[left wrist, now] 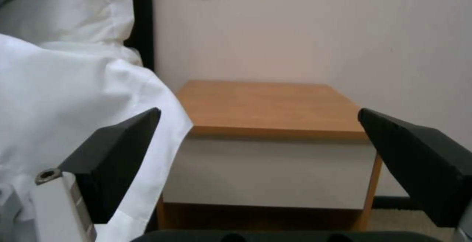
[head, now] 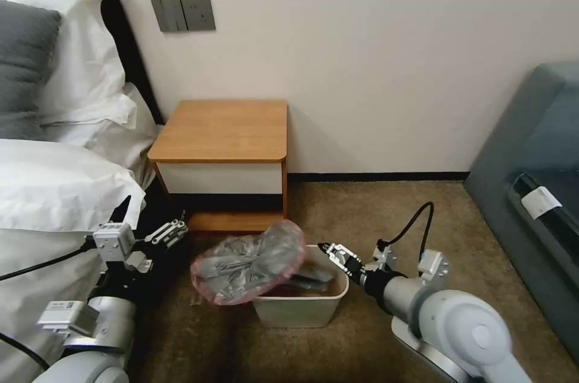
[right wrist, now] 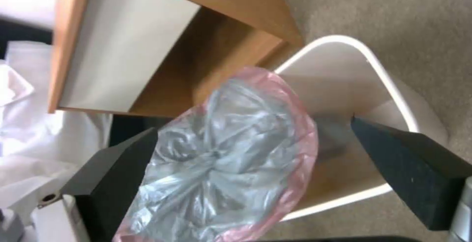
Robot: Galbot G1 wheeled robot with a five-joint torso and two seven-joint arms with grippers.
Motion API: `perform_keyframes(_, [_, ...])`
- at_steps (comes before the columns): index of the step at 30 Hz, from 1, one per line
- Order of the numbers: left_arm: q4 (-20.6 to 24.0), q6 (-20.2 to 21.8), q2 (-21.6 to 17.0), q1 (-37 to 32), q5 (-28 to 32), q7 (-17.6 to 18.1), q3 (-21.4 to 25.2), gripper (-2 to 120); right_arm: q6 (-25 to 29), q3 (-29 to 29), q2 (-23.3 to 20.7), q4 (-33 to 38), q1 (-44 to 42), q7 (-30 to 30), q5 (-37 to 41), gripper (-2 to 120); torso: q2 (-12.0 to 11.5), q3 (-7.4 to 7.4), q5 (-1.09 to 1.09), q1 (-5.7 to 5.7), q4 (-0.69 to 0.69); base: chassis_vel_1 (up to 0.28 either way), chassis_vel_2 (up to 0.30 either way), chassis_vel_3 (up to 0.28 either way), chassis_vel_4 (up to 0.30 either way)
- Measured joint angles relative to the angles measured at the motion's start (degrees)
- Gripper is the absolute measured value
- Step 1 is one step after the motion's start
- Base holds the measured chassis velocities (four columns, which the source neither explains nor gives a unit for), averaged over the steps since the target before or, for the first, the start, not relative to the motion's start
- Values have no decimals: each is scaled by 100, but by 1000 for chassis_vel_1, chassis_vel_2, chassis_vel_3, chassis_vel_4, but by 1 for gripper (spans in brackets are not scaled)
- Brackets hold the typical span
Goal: Pick up the garbage bag from the table and place it over the trash can.
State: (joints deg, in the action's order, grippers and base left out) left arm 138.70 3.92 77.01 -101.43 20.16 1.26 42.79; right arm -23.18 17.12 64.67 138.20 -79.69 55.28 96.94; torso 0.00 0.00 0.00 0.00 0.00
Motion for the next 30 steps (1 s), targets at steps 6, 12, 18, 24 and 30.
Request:
perform_keyframes(6, [-112,93,-75,41,-21,-4,-58,100,48,70,9,227,0,12,-50,100,0,0,0,0,0,0,0,0,0])
perform_keyframes(12, [-234,305,-424,237,80,22,-218,100,45,60,64,359,34,-113,-353,100,0,0,-1,0,0,0,0,0,0])
perform_keyframes(18, [-52,932,-893,542,629,216,-606,100,2,56,143,355,-22,-169,-547,100,0,0,0,0,0,0,0,0,0])
perform_keyframes(24, [-224,1085,-1148,777,712,328,-1053,100,-55,37,181,309,-40,-270,-764,100,0,0,-1,0,0,0,0,0,0])
perform_keyframes(30, [-606,1358,-1532,1533,704,454,-2147,100,-69,9,249,248,-122,-409,-1013,100,0,0,0,0,-1,0,0,0,0])
